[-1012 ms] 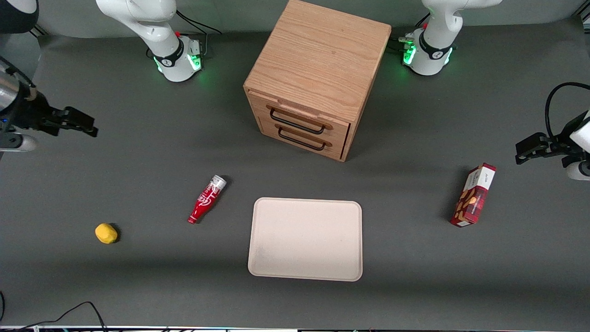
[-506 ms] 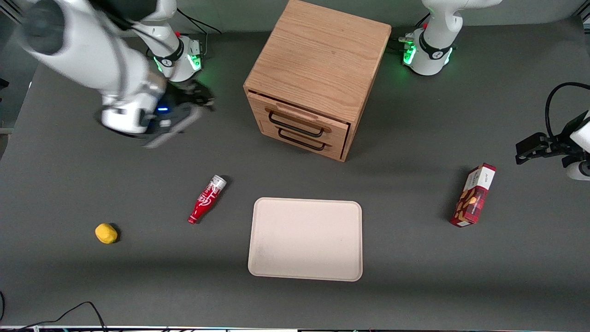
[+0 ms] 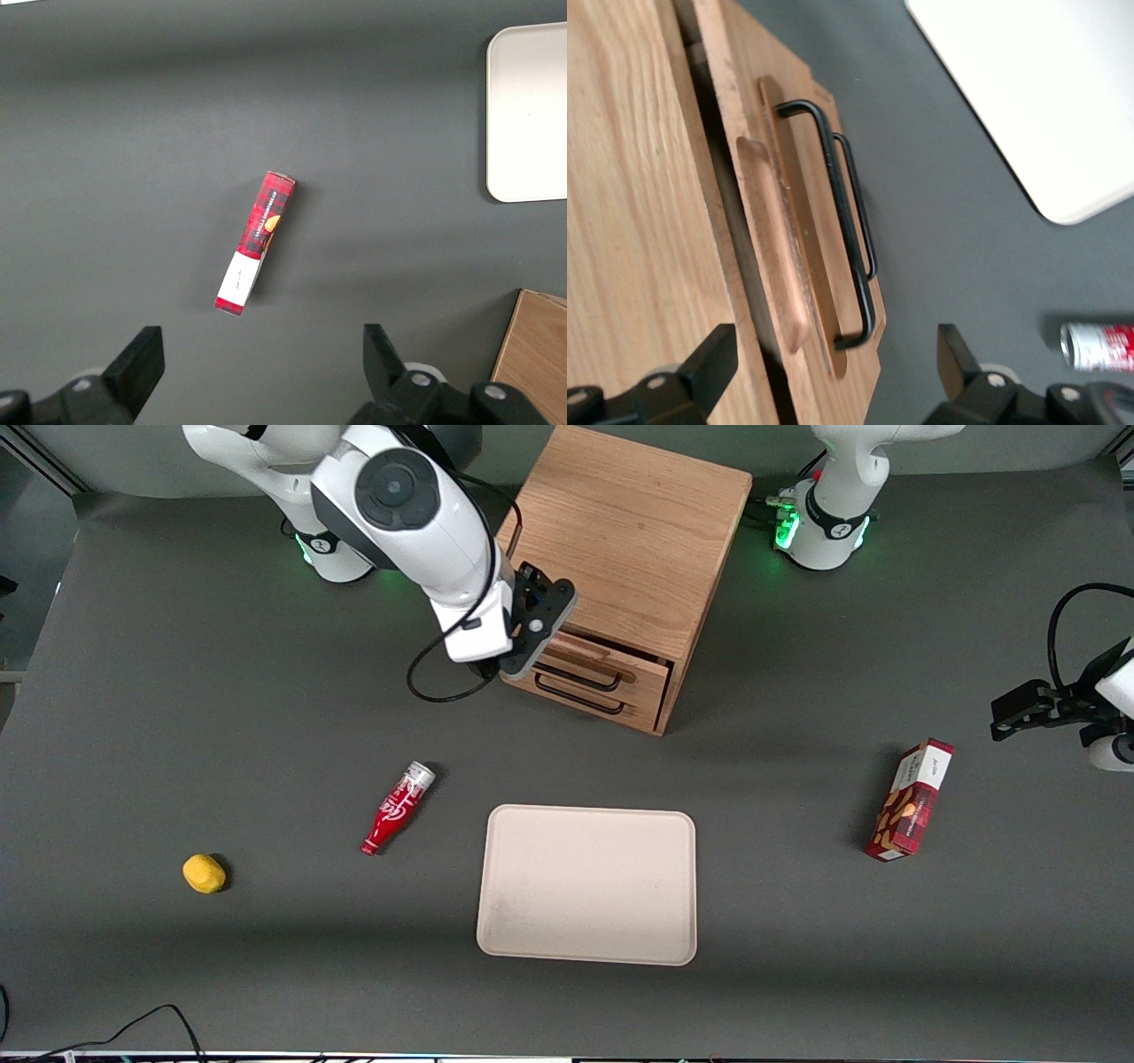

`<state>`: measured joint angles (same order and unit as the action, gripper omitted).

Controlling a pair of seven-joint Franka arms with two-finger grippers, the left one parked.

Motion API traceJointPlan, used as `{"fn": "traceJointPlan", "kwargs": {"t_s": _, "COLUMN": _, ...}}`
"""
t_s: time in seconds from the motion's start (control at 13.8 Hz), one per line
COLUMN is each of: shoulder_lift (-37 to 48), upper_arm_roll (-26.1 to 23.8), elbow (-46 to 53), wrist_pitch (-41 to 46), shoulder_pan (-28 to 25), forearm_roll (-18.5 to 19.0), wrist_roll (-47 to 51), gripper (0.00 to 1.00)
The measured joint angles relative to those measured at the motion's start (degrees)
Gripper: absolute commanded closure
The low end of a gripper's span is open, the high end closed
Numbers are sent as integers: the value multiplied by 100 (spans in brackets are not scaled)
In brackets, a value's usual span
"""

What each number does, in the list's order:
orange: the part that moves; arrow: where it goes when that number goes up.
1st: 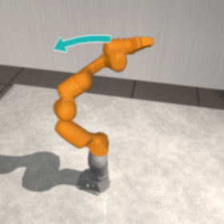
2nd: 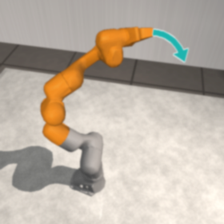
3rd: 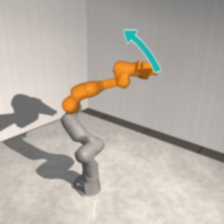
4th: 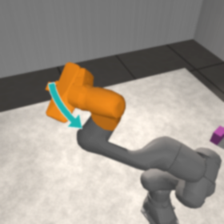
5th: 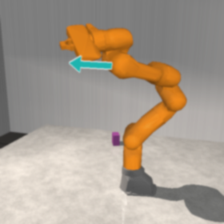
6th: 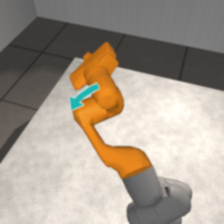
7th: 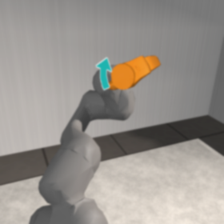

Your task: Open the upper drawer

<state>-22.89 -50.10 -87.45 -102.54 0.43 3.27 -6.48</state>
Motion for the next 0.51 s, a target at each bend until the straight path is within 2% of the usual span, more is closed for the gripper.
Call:
{"fn": "traceJointPlan", "kwargs": {"t_s": 0.14, "shoulder_lift": -378, "upper_arm_roll": 5, "elbow": -31, "wrist_pitch": -293, "shoulder_pan": -3, "forearm_roll": 76, "wrist_roll": -436, "gripper": 0}}
{"fn": "traceJointPlan", "kwargs": {"t_s": 0.51, "shoulder_lift": -827, "upper_arm_roll": -2, "elbow": -28, "wrist_pitch": -571, "shoulder_pan": -17, "forearm_roll": 409, "wrist_roll": -630, "gripper": 0}}
